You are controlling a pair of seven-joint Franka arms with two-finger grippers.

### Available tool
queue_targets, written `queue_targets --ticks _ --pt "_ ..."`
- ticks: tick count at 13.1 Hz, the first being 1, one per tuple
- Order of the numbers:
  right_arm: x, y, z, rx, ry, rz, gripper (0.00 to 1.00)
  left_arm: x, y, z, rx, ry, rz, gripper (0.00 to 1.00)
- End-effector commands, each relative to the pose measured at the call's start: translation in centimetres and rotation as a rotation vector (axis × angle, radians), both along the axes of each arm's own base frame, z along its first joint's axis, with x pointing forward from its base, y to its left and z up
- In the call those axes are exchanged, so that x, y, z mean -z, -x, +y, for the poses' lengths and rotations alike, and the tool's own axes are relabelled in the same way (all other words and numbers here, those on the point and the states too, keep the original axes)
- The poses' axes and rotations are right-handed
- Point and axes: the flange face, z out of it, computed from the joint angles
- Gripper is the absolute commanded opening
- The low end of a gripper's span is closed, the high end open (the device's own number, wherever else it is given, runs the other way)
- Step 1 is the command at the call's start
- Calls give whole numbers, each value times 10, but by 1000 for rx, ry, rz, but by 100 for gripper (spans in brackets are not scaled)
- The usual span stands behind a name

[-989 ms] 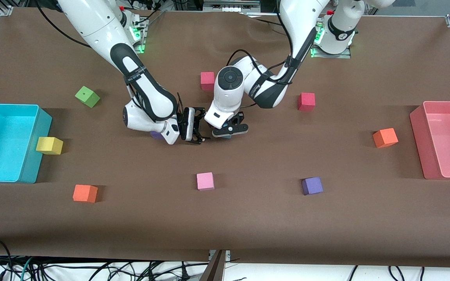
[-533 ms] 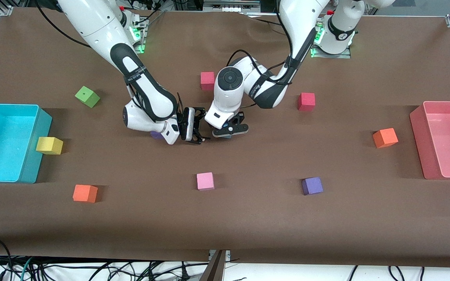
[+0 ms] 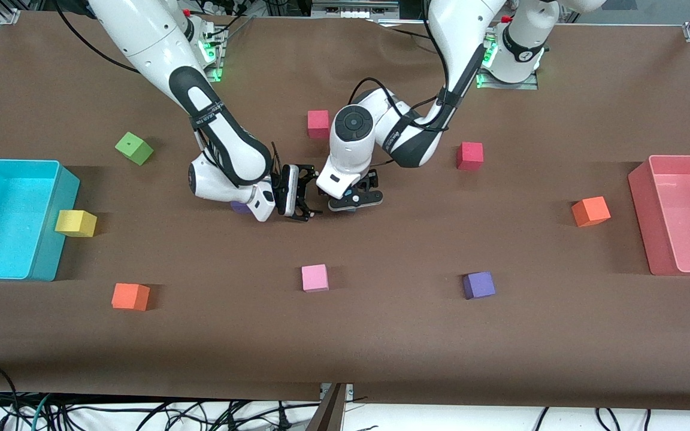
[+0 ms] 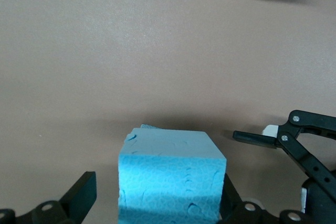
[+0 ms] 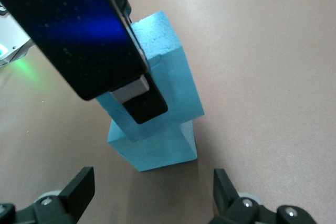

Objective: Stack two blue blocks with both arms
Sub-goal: 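Open the left gripper and raise it back to its rest pose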

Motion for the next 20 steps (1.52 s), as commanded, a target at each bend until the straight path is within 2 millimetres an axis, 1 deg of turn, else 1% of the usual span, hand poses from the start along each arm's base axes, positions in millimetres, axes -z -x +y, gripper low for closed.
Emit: queue_targets --ticks 1,4,6,8,9,10,11,12,14,15,17,18,19,20 --pt "0 -2 1 8 -22 0 100 -14 0 1 -8 -7 -15 100" --pt "0 -2 1 8 -22 0 100 -37 -1 3 -19 -2 -18 100" --pt "0 -1 2 4 -25 1 100 -44 0 3 -17 -2 -17 100" --pt "0 -1 2 4 -25 1 100 -57 0 5 -19 8 -25 100" --pt "0 -2 1 6 -25 1 100 -66 1 8 -20 16 -30 100" --pt "-1 -2 1 7 -26 0 100 -76 1 16 -26 15 -26 100" --pt "-1 -2 1 7 -26 0 100 -92 3 19 -28 19 -27 100" --pt "-2 -3 1 7 -26 0 100 -110 2 28 -36 19 -19 100" --pt "-2 -3 1 8 -26 0 100 -150 -4 56 -66 21 9 100" --pt "-2 -3 1 7 -26 0 100 -165 -4 67 -75 17 20 100" --pt "-2 -2 1 7 -27 1 100 -199 -7 100 -67 -2 49 100" --pt "-2 -3 1 6 -27 -1 100 -219 -12 122 -40 -6 53 100" --pt "-2 -4 0 9 -26 -1 100 -242 -19 151 -20 -2 53 100" --pt "-2 -3 1 9 -28 0 100 -266 -17 173 10 -5 58 100"
